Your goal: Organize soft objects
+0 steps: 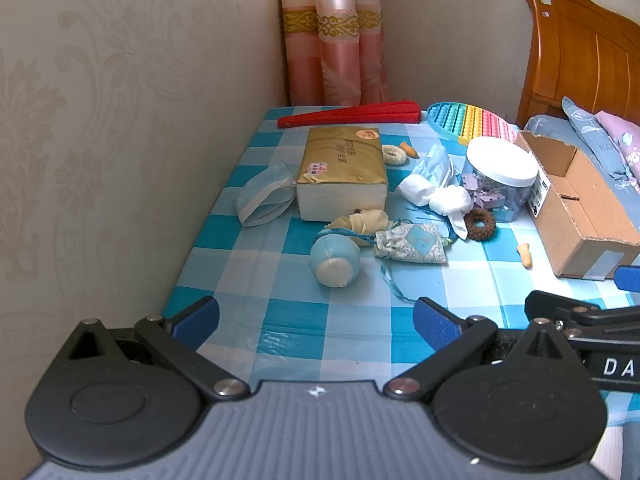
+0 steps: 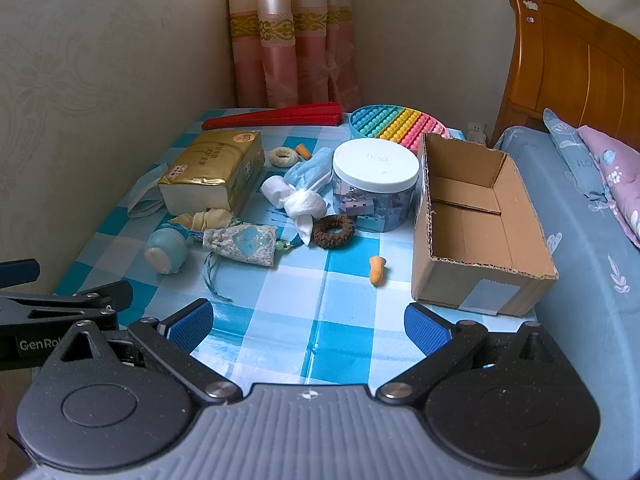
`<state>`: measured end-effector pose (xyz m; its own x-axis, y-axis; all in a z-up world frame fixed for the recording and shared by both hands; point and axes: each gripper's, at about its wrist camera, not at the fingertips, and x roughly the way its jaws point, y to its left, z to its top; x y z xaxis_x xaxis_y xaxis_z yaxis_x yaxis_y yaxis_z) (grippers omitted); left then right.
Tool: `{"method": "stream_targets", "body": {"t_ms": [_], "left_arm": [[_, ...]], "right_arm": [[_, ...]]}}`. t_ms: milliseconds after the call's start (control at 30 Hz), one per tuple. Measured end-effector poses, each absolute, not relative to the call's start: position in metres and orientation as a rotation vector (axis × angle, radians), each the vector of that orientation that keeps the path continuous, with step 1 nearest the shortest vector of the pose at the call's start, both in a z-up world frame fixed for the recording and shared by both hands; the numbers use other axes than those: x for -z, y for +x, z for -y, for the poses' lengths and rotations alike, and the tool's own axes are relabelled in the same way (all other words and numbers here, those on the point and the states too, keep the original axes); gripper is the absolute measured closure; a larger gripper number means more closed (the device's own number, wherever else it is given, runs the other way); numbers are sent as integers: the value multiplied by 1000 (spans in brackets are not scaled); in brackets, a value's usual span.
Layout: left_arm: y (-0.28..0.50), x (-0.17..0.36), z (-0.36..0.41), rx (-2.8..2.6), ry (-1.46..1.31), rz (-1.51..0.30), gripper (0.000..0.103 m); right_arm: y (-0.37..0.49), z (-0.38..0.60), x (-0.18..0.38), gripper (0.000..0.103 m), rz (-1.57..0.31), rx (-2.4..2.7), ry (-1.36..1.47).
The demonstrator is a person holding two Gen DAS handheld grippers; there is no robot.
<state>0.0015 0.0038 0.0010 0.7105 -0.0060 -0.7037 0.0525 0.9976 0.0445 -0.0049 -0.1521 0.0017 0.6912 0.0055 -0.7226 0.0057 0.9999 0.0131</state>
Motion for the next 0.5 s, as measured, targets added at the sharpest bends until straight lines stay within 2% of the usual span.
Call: {"method": "stream_targets", "body": {"t_ms": [500], "left_arm": [[4,-4,-6,30,58,-779,1]], "right_arm": [[-5,151,-4,0,-800,1,11]]}}
